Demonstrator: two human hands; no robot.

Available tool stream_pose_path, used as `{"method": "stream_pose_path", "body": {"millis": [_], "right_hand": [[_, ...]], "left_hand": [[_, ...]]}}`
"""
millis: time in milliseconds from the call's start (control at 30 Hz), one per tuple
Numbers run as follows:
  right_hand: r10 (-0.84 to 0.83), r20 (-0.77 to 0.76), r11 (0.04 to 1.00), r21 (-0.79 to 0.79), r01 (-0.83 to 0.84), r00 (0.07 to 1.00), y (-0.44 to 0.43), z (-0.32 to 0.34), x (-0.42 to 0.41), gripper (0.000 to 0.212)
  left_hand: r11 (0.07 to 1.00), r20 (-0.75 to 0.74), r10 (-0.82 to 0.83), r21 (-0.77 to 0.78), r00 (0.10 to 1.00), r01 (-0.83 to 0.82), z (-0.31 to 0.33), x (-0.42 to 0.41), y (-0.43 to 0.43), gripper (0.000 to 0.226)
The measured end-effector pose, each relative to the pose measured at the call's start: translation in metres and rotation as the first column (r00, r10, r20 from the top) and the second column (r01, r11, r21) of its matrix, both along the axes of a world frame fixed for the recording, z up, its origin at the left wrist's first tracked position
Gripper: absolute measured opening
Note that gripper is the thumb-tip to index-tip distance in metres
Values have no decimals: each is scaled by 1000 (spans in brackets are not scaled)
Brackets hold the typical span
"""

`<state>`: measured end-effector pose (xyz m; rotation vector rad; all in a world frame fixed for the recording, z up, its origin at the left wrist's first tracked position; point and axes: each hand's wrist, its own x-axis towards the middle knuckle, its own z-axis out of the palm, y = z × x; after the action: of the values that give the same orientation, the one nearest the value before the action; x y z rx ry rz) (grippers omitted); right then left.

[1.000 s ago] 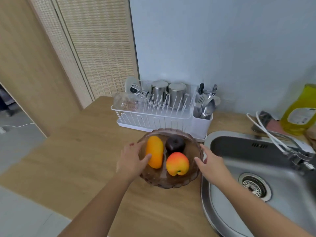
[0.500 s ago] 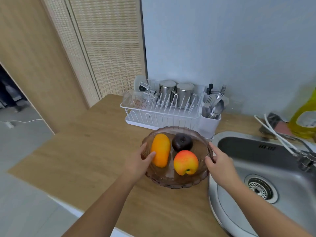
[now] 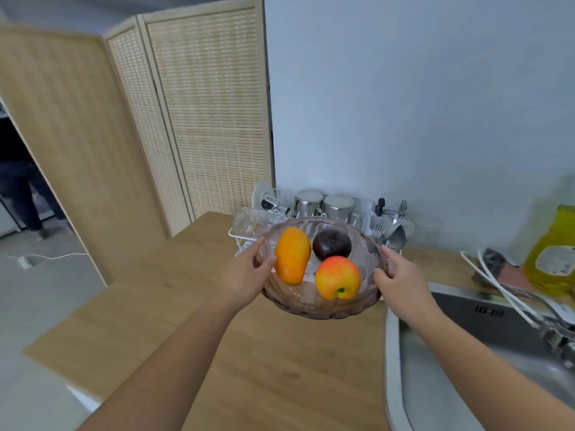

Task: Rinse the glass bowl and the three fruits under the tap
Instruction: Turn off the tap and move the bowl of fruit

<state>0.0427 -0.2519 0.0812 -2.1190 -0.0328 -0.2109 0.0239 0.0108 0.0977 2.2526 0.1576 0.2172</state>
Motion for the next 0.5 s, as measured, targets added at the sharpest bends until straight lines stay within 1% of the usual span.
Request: {"method": "stream_pose_path", "body": {"millis": [67,133,233,333,500], "right_hand": [[-27,2,999,36,27,1000,4,5,15,53],[-42,17,999,27,41,999,8,10,29,52],[-103,22,994,-31,104,994,16,13,54,53],[-150,5,988,-40,151,989,23,13,75,53],[-212,6,973,-93,211,977,32,8,108,50]], "left_hand": [[998,6,-58,-36,998,58,7,18,4,58],[994,11,-98,-53,995,98,12,35,8,59],[992,10,-129,-14,992,129,15,66,13,61],[983,-15,-182,22,983,183,15,98,20,61],[974,-6,-207,98,978,206,11,140,25,54]]}}
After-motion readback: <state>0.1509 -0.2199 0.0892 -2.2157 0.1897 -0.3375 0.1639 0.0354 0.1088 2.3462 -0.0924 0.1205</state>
